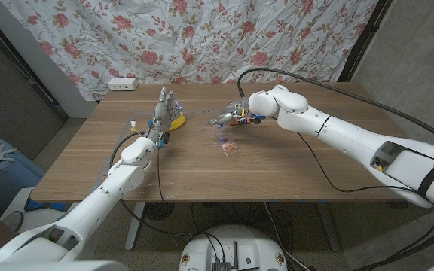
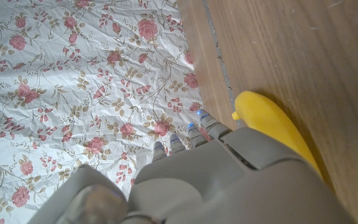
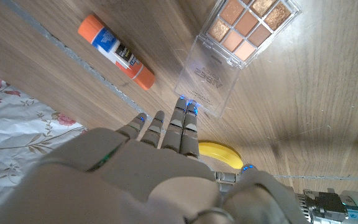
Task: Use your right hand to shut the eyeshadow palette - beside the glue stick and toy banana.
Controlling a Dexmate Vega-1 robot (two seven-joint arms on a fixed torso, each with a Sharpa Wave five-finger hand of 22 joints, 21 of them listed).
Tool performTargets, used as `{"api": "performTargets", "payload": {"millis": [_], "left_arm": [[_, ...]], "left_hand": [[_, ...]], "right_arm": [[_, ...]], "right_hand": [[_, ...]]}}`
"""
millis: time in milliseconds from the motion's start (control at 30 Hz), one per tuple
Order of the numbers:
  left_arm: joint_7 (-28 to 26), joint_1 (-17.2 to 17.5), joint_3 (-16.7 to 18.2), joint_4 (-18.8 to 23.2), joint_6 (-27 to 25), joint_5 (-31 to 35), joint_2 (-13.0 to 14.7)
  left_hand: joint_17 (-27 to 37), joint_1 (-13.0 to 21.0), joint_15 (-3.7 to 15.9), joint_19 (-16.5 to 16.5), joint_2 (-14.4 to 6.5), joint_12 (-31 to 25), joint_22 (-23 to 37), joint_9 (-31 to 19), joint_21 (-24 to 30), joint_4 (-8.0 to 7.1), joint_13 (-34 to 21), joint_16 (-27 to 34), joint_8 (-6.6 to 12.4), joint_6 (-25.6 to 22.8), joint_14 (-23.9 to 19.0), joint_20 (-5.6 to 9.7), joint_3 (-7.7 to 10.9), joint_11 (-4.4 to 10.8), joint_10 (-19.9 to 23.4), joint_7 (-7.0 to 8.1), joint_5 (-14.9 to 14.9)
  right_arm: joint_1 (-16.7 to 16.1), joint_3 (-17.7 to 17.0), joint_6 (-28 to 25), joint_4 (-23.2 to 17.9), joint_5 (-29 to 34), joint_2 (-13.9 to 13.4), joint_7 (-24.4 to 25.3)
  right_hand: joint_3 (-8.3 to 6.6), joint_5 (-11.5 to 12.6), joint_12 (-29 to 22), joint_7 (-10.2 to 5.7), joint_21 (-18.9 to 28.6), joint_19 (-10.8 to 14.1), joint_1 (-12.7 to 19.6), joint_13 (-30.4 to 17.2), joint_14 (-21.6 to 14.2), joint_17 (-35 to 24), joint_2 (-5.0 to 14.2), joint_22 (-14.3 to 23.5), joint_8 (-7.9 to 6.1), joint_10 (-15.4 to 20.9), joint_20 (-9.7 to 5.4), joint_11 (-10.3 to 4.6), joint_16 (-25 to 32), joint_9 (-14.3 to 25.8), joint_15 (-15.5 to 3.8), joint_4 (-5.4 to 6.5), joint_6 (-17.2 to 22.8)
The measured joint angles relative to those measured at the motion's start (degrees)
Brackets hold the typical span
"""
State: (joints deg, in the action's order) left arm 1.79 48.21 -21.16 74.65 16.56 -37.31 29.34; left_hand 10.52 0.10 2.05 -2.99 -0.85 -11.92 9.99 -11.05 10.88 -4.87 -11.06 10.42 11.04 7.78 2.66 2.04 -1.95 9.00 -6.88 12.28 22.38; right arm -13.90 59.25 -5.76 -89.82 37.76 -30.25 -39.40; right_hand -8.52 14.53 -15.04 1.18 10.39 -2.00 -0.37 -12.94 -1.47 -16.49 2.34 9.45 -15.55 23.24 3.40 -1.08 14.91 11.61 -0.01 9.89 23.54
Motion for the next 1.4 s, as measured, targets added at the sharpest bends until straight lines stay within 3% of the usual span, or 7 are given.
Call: {"api": "performTargets", "payload": {"millis": [367, 600, 1100, 1400], "left_arm": [[0.00, 0.00, 0.00, 0.00, 0.00, 0.00, 0.00], [0.01, -0.02, 0.00, 0.00, 0.00, 0.00, 0.00], [0.01, -0.02, 0.01, 0.00, -0.03, 0.00, 0.01], [0.00, -0.03, 0.01, -0.01, -0.03, 0.00, -0.01]], "left_hand": [[0.00, 0.00, 0.00, 0.00, 0.00, 0.00, 0.00, 0.00, 0.00, 0.00, 0.00, 0.00, 0.00, 0.00, 0.00, 0.00, 0.00, 0.00, 0.00, 0.00, 0.00], [0.00, 0.00, 0.00, 0.00, 0.00, 0.00, 0.00, 0.00, 0.00, 0.00, 0.00, 0.00, 0.00, 0.00, 0.00, 0.00, 0.00, 0.00, 0.00, 0.00, 0.00], [0.00, 0.00, 0.00, 0.00, 0.00, 0.00, 0.00, 0.00, 0.00, 0.00, 0.00, 0.00, 0.00, 0.00, 0.00, 0.00, 0.00, 0.00, 0.00, 0.00, 0.00], [0.00, 0.00, 0.00, 0.00, 0.00, 0.00, 0.00, 0.00, 0.00, 0.00, 0.00, 0.00, 0.00, 0.00, 0.00, 0.00, 0.00, 0.00, 0.00, 0.00, 0.00]], "right_arm": [[0.79, 0.93, -0.35, 0.82, 0.57, 0.65, -1.02], [0.90, 1.11, -0.44, 0.94, 0.77, 0.76, -0.98], [0.75, 1.11, -0.82, 0.20, 1.10, 0.55, -0.54], [0.36, 0.78, -1.24, -0.68, 1.21, 0.13, -0.54]], "right_hand": [[2.11, 0.59, -1.10, 0.00, 0.00, -0.71, -0.67, -0.90, -2.44, -0.01, -0.67, 0.00, -2.12, 4.61, -0.11, 0.16, 1.02, 0.79, -0.61, 0.23, 4.64], [2.66, 0.76, -1.53, -0.57, 0.00, -0.71, -0.11, -1.33, -2.84, -0.01, -0.10, 0.00, -2.75, 5.85, -0.11, 0.14, 1.44, 1.06, -1.01, 0.30, 5.84], [3.86, 1.20, -2.43, -0.16, 0.00, -0.70, -0.37, -2.12, -4.29, -0.16, 0.25, 0.00, -4.82, 8.61, -0.12, 0.04, 1.89, 1.85, -0.81, 0.21, 8.91], [4.44, 1.65, -2.42, -0.17, 0.00, -1.11, -0.37, -2.54, -4.89, -0.15, 0.25, 0.00, -5.25, 9.53, -0.53, 0.36, 2.34, 2.12, -1.01, 0.11, 9.53]]}}
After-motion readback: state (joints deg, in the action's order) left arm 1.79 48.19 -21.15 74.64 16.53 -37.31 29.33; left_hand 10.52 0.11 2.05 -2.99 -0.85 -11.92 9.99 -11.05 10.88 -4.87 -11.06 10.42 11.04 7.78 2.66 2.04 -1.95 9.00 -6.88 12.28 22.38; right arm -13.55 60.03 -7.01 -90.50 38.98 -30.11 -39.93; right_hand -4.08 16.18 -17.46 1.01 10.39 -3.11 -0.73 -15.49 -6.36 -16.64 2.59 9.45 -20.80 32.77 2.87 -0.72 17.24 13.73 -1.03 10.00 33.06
